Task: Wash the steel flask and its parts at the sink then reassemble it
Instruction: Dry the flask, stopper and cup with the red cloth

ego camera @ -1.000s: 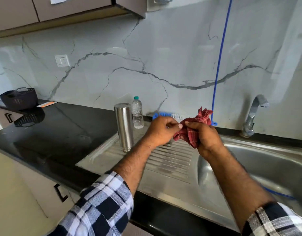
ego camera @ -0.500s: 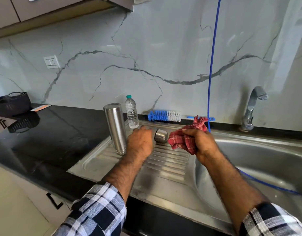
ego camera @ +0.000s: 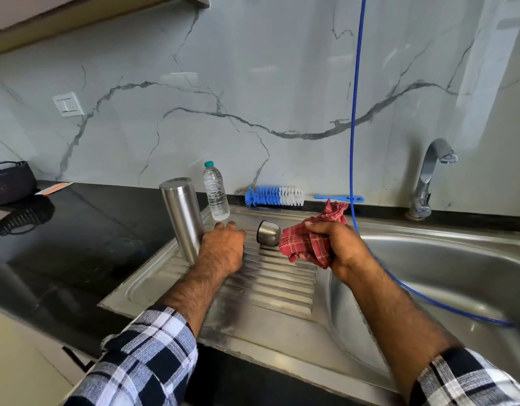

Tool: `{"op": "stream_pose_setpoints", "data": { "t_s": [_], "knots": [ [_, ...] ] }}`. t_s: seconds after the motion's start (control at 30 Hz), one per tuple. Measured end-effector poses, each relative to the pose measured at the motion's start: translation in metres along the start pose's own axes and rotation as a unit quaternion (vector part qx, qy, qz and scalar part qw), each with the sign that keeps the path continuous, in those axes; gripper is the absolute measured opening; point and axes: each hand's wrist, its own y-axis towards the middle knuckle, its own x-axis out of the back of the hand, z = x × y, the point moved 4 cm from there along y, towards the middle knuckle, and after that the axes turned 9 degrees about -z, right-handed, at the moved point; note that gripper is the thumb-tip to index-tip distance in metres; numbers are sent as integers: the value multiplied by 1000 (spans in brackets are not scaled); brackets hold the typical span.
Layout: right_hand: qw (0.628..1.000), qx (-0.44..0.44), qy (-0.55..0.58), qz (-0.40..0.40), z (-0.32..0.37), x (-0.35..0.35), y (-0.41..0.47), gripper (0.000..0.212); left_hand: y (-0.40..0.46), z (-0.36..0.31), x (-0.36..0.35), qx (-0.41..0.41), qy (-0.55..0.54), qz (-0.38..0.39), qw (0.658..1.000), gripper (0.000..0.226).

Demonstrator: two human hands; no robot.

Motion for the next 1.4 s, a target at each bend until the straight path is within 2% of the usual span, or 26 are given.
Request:
{"op": "stream_pose_setpoints", "data": {
  "t_s": [0.07,0.13,0.2,0.23,0.27,0.37,0.4,0.43,0.47,0.53,0.6,0.7,0.8,0.87,0.93,0.97,1.07,1.17,1.3,1.4],
  "knots": [
    [1000,-6,8,-1,6,4,-2,41,-3,-2,7,4,-33,-24,999,73],
    [1000,0,16,-3,17,10,-6,37,-5,-7,19,19,-124,-74,989,72],
    [1000,14,15,-13,28,21,-11,28,-8,-15,36,43,-289,-132,947,57],
    [1000,19,17,-19,34,28,-15,28,-9,-23,44,64,-397,-137,905,50],
    [999,21,15,-25,37,36,-15,32,-10,-32,50,88,-509,-121,848,46],
    [998,22,35,-42,45,64,-23,40,-11,-74,67,115,-763,-21,636,47],
    [997,30,44,-54,49,76,-26,37,-11,-90,70,107,-804,10,586,47],
    [996,38,50,-69,53,87,-31,35,-11,-106,73,95,-826,38,554,43],
    [993,50,57,-86,56,98,-35,33,-14,-121,76,77,-837,60,538,36],
    [987,93,62,-114,65,120,-45,29,-21,-155,78,49,-844,89,526,30],
    [980,148,35,-128,73,135,-60,24,-28,-187,78,34,-836,94,540,36],
    [964,239,-65,-93,76,136,-87,16,-32,-219,73,53,-819,78,565,35],
    [920,318,-222,-48,64,135,-102,28,-29,-230,64,113,-836,77,532,35],
    [893,340,-293,-36,59,137,-98,31,-27,-231,57,121,-837,80,527,26],
    [901,338,-270,-38,61,139,-89,29,-28,-228,54,98,-837,78,533,9],
    [914,329,-236,-41,63,141,-85,26,-29,-227,55,81,-840,75,532,7],
    [946,282,-150,-51,63,145,-73,21,-31,-228,62,29,-852,65,518,27],
    [963,237,-117,-59,59,149,-68,17,-35,-232,68,28,-860,51,506,36],
    [950,278,-135,-34,61,145,-76,25,-32,-231,65,72,-864,40,497,22],
    [932,319,-160,61,62,142,-78,33,-28,-227,59,111,-873,93,466,18]
  ]
}}
